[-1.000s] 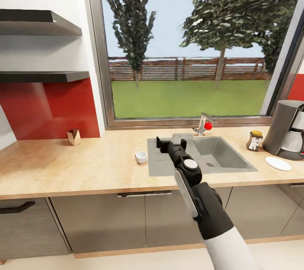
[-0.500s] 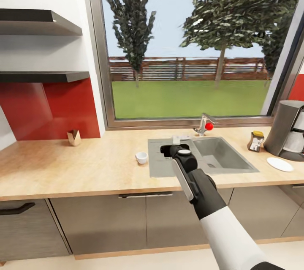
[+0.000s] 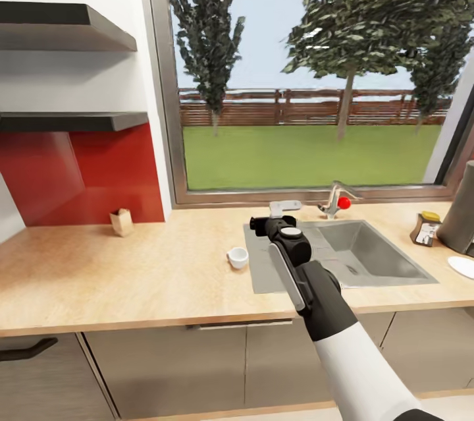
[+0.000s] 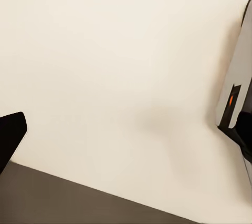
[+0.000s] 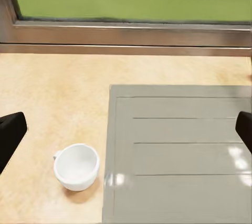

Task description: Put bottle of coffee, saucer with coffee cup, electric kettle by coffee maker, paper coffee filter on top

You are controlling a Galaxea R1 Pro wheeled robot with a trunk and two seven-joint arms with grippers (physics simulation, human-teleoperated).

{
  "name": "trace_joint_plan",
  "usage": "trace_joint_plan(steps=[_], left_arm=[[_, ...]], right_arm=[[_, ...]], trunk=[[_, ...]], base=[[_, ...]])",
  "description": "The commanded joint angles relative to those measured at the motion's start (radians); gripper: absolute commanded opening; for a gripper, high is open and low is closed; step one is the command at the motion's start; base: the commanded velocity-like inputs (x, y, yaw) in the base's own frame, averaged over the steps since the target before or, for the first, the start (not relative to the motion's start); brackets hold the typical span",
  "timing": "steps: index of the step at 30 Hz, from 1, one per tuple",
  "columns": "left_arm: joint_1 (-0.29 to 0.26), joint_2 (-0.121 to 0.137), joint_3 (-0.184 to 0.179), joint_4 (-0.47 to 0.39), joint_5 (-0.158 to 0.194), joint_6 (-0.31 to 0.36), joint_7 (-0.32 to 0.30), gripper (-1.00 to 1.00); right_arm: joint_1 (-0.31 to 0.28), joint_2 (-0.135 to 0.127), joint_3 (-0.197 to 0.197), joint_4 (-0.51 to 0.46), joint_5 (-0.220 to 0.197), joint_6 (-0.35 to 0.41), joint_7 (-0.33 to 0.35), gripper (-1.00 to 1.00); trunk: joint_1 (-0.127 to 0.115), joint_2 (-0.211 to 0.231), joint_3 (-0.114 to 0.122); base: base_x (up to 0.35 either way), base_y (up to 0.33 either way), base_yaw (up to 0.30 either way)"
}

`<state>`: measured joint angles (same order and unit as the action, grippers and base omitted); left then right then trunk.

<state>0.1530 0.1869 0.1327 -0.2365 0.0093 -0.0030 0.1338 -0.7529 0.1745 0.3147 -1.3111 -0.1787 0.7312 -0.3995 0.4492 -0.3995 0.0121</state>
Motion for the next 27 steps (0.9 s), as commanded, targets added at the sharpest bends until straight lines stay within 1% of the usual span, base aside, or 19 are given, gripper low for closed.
trace_joint_plan(steps=[1, 7, 10, 14, 19, 27], left_arm=[[0.001, 0.0, 0.002, 0.0, 0.001, 0.0, 0.0, 1.0], [0.001, -0.001, 0.001, 0.031, 0.001, 0.0, 0.001, 1.0], [0.001, -0.002, 0.001, 0.035, 0.001, 0.0, 0.0, 1.0], [0.001, -0.003, 0.001, 0.038, 0.0, 0.0, 0.0, 1.0], [0.001, -0.003, 0.002, 0.047, 0.0, 0.0, 0.001, 1.0], [0.0, -0.004, 0.001, 0.07, 0.0, 0.0, 0.0, 1.0]], right_arm=[[0.0, 0.0, 0.001, 0.005, -0.01, 0.002, -0.01, 1.0], [0.0, 0.0, 0.002, 0.092, -0.011, 0.001, -0.009, 1.0], [0.0, 0.0, 0.001, 0.11, -0.011, 0.001, -0.009, 1.0], [0.0, 0.0, 0.001, 0.117, -0.011, 0.0, -0.009, 1.0], [0.0, 0.0, 0.001, 0.121, -0.01, 0.0, -0.009, 1.0], [0.0, 0.0, 0.001, 0.181, -0.011, 0.0, -0.009, 1.0]], trunk=[[0.001, -0.001, 0.0], [0.001, -0.001, 0.0], [0.001, -0.001, 0.0], [0.001, -0.001, 0.0], [0.001, -0.001, 0.0], [0.001, -0.001, 0.0]], base=[[0.198, 0.269, 0.0], [0.22, 0.261, 0.0], [0.278, 0.197, 0.0], [0.25, 0.081, 0.0], [0.062, 0.015, 0.0], [0.007, 0.002, 0.0]])
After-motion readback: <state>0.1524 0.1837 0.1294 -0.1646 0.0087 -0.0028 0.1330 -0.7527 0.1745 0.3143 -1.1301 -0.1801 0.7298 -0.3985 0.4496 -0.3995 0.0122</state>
